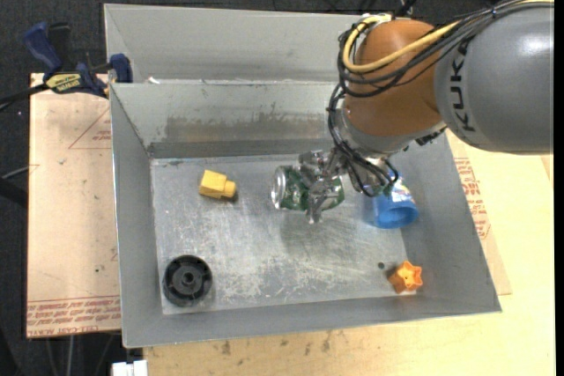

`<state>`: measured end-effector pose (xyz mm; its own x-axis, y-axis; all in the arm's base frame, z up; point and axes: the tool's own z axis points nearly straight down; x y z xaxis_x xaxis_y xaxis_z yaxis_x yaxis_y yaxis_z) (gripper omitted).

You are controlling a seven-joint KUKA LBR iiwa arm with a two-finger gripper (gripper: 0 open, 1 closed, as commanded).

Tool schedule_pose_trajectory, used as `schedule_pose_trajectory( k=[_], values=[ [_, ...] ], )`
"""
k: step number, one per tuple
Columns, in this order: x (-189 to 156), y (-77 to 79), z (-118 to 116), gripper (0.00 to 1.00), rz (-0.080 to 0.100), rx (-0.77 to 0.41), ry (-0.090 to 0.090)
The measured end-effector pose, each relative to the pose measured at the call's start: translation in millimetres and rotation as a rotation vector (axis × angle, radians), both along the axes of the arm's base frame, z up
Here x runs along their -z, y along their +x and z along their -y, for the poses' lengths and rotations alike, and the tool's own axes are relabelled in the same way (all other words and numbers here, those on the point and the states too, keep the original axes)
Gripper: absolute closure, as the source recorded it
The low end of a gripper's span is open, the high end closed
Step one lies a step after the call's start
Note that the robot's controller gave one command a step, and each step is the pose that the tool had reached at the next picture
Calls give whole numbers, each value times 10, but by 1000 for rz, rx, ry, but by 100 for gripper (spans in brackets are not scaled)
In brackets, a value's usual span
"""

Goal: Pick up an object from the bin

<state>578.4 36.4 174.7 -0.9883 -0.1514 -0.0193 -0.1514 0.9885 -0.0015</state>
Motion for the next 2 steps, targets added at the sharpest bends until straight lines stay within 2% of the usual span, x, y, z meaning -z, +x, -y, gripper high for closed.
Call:
schedule_pose_trajectory(
  k=[1, 2],
  values=[
    [-29, -121, 5, 100, -34, 11, 0],
    [-1245, 74, -112, 100, -16, 35, 0]
  ],
)
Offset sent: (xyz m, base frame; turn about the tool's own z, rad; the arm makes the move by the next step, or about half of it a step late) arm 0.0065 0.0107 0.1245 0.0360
